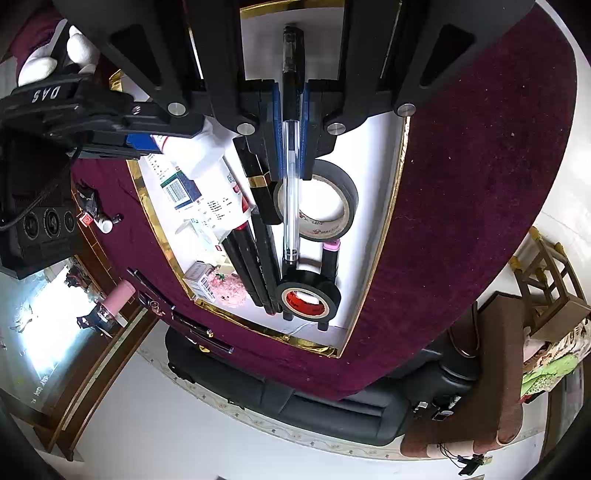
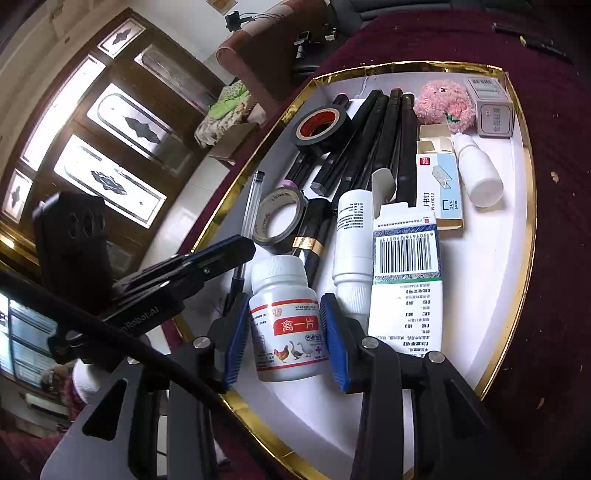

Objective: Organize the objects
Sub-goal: 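Open both grippers to release the pen and pill bottle in the tray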

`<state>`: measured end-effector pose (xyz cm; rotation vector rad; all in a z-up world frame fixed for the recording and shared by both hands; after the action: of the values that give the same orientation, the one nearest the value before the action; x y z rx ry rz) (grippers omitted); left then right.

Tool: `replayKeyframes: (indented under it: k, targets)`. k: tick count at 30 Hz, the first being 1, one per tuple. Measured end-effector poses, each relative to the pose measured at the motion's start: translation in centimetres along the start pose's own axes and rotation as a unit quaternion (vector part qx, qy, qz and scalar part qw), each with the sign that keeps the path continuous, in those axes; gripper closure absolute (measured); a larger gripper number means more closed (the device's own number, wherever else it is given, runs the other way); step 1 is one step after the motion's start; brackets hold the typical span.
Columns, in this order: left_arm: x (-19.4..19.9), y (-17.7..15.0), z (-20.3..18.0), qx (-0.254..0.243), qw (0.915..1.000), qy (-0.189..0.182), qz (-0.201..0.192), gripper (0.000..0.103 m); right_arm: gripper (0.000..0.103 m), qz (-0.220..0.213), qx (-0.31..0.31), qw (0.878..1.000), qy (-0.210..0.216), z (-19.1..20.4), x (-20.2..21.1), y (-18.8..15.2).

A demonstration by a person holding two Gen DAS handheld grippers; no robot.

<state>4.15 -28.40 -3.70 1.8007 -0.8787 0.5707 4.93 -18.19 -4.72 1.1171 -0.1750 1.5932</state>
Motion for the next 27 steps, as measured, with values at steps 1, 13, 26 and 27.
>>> replayKeyframes:
  k: [1,13,26,27]
  targets:
    - [0.1,0.0,0.1,0.001,1.0,0.001,-0.001,0.097,0.065,-0.002,0.006,1.0,-0.009,0.3,-0.2,0.1]
    - [1.4,0.5,0.8,0.026,0.9993,0.015,-0.02,0.062,0.065,-0.01,0.046,0.997,-0.057,1.3,-0.5,-0.5]
    - [3.4,2.7,-5.2,-0.01,0.999,-0.016,-0.04,0.054,0.059,-0.093,0.011,0.995,-0.04,-0.7,6.9,-0.6]
    - [3.3,2.8,-6.1,-0.019,0.9989,-0.019,-0.039,0.054,0.059,-0.1,0.004,0.994,-0.04,-1.2,7.6,-0.6]
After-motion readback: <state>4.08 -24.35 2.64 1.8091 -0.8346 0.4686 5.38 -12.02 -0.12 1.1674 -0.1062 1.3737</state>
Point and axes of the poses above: each gripper's, at about its wrist camera, not at the fingertips, and x roughly against the way its jaws point, z to its left, y to its top, the point moved 8 cm from there along -x, roughly the way its jaws point, and after that the axes turned 1 degree about -y, right-handed, at the moved point
